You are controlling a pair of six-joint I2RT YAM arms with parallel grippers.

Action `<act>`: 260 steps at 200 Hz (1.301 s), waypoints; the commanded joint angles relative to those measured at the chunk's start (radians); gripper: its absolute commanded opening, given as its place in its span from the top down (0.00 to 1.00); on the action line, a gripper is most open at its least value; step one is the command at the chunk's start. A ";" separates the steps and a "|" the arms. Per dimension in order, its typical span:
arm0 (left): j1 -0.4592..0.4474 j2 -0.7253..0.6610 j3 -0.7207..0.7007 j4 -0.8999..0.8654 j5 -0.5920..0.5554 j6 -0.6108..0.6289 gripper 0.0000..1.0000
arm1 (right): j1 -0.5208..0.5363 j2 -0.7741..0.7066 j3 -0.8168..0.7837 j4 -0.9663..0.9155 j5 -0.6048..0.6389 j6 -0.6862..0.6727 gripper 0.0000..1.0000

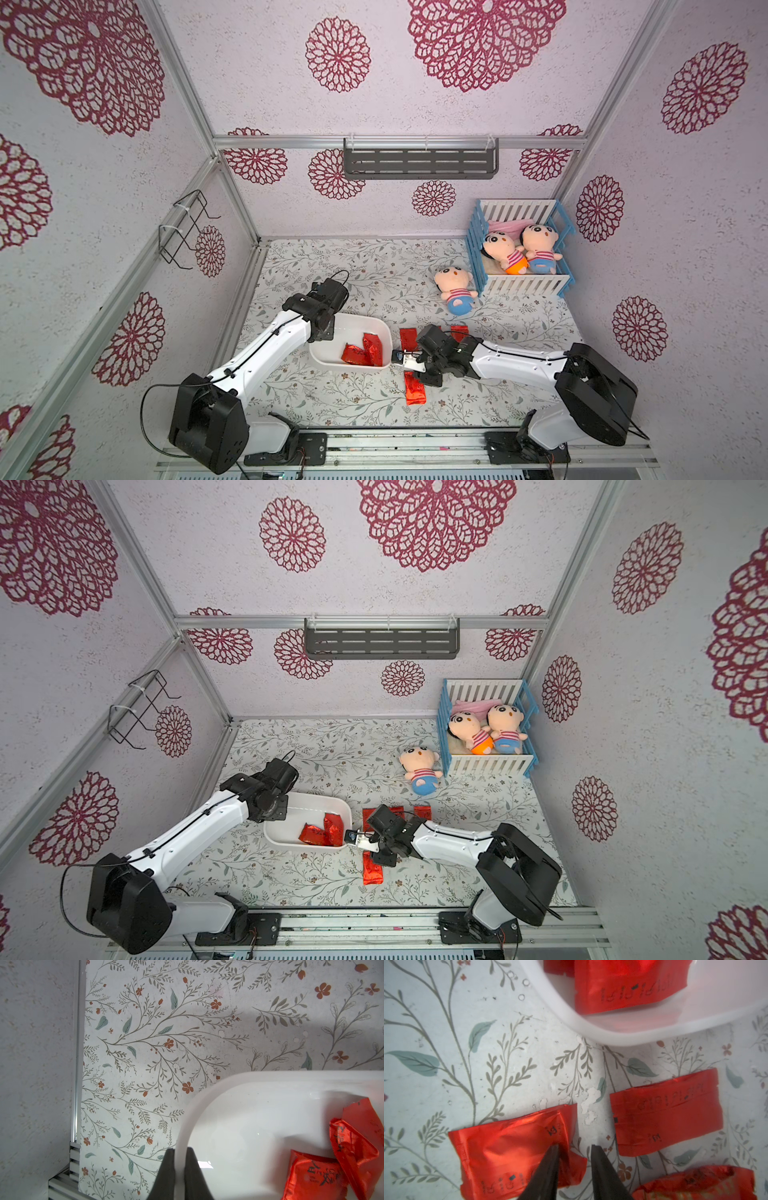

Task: Take the tea bags out of the storage box
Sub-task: Place the tea bag at the center of the board, then pick up the tea bag from the storage box.

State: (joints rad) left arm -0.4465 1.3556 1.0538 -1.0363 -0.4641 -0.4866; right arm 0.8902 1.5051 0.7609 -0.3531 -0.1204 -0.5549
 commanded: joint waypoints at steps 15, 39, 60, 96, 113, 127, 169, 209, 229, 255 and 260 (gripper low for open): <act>-0.001 0.011 0.015 -0.010 0.001 0.003 1.00 | 0.008 -0.054 0.004 0.014 0.022 0.017 0.61; -0.001 0.010 0.015 -0.010 0.002 0.002 1.00 | 0.008 -0.101 0.018 0.021 0.013 0.046 0.56; -0.001 0.008 0.015 -0.011 -0.001 0.003 1.00 | 0.007 -0.166 0.040 0.040 -0.016 0.083 0.52; -0.002 0.004 0.014 -0.008 -0.005 0.000 1.00 | 0.000 -0.241 0.053 0.235 -0.055 0.306 0.47; -0.001 -0.001 0.014 -0.008 -0.010 -0.002 1.00 | 0.003 -0.180 0.094 0.319 -0.009 0.523 0.47; -0.002 -0.001 0.012 -0.007 -0.008 -0.001 1.00 | 0.003 -0.076 0.203 0.274 0.016 0.693 0.52; -0.002 0.003 0.013 -0.009 -0.008 -0.001 1.00 | 0.041 0.190 0.429 0.164 0.021 0.885 0.61; -0.001 0.000 0.013 -0.009 -0.007 0.000 1.00 | 0.072 0.373 0.577 0.032 0.109 0.924 0.59; -0.001 0.001 0.014 -0.009 -0.007 -0.001 1.00 | 0.092 0.421 0.611 -0.005 0.142 0.927 0.58; -0.001 -0.001 0.012 -0.010 -0.005 -0.001 1.00 | 0.111 0.471 0.650 -0.063 0.197 0.931 0.57; -0.001 -0.002 0.011 -0.008 -0.005 -0.001 1.00 | 0.116 0.479 0.660 -0.077 0.211 0.930 0.57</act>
State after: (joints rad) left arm -0.4465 1.3556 1.0538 -1.0355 -0.4614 -0.4900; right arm 0.9882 1.9663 1.3613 -0.3588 0.0071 0.3443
